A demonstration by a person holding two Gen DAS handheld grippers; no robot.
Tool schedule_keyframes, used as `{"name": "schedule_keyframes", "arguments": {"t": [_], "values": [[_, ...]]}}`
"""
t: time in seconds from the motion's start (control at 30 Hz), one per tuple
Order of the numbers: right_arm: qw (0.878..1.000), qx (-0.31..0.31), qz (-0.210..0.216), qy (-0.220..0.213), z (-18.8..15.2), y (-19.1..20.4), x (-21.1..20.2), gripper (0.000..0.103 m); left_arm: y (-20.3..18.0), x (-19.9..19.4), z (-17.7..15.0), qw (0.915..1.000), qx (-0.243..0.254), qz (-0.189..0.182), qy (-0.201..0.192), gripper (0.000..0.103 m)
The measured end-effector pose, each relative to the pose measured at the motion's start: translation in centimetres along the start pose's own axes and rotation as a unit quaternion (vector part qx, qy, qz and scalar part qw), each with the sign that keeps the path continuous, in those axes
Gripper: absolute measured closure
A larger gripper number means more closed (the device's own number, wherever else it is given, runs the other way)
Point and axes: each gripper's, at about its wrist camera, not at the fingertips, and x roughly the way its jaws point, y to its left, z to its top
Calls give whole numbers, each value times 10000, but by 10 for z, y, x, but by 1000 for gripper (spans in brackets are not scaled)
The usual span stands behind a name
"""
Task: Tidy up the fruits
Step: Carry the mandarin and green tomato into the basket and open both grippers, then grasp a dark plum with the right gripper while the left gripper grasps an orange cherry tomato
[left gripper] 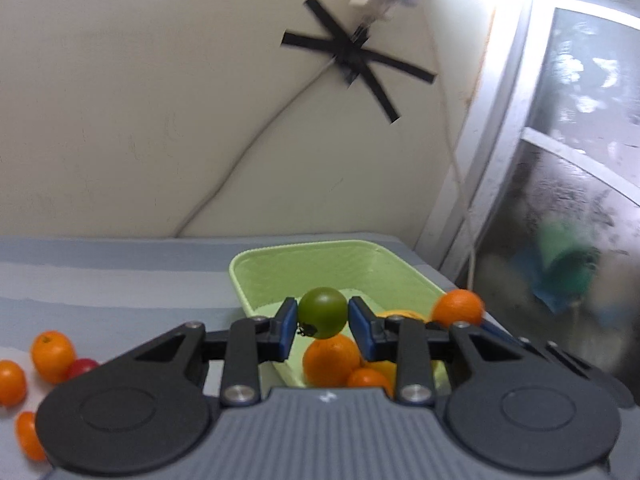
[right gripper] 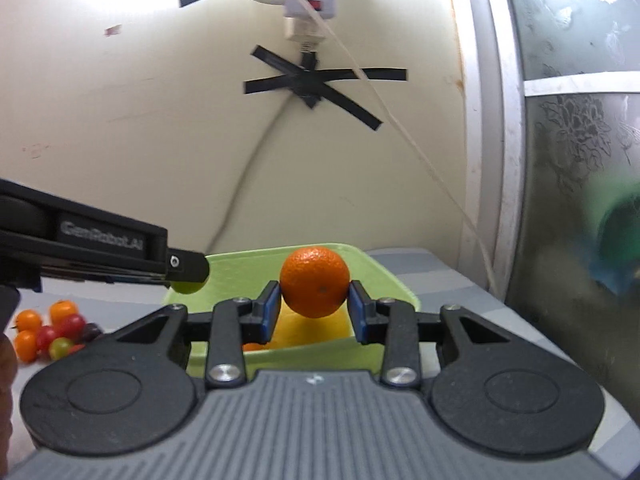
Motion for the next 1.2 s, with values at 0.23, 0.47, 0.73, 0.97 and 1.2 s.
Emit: {"name": "schedule_keyframes", "arguments": {"t": [0.23,0.47,0.73,0.97,1.2], "values": [[9979,581,-122,256,3,-27,19,61,-6,18,-6,9995,-90,166,234,72],[9981,604,-96,24,2,-26,11,45,12,-16,1,9991,-389,155,-100,72],[9961,329,188,-796,-1,-14,-22,67,111,-113,-20,9870,-955,1104,-670,72],[9845,70,1693,-451,1,28,-52,66,192,-150,-50,9730,-1683,1542,-342,67],[9718,-858,2002,903,-19,94,-29,66,199,-127,-42,9759,-1836,1148,-275,39]]}}
